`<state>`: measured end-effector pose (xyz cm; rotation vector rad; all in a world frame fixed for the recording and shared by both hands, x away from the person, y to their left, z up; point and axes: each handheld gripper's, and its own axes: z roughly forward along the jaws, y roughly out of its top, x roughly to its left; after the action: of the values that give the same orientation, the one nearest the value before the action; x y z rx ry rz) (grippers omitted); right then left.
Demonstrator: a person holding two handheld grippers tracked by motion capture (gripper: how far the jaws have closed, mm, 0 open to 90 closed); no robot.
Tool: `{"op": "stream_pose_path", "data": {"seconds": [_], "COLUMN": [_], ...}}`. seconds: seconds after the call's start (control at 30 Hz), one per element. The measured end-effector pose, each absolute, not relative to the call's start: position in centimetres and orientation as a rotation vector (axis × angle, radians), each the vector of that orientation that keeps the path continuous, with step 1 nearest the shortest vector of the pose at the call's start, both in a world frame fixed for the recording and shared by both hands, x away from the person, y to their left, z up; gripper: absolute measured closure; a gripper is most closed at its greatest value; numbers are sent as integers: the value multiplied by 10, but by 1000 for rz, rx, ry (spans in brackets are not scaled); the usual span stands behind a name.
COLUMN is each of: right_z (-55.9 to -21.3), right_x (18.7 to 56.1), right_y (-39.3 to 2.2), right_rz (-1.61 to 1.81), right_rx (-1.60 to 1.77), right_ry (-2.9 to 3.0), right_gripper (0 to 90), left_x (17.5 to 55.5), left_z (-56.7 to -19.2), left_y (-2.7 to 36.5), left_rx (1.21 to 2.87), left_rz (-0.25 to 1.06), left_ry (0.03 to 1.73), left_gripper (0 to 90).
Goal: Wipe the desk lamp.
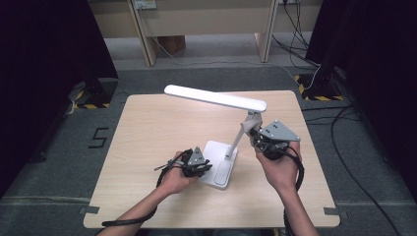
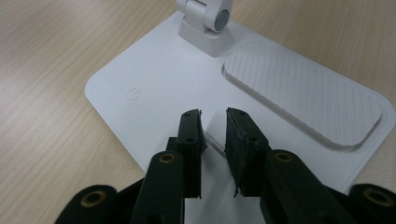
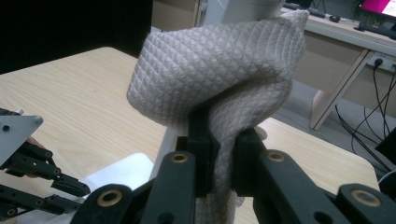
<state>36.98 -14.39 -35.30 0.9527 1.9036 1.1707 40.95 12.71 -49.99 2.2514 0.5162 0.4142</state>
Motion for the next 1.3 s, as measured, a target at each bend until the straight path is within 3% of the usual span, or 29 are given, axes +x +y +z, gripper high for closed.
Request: {"op": "stream_pose_path", "data": {"seconds": [1.3], "right_z": [-375], "right_x": [371], "right_y": [-140], "right_rz": [1169], "right_rx": [983], "right_ry": [1932], "right_gripper": [815], "left_x": [409], "left_z": [-500], "left_y": [126], "left_rx": [2250], "left_rz": [424], "left_ry": [512], "left_gripper": [755]}}
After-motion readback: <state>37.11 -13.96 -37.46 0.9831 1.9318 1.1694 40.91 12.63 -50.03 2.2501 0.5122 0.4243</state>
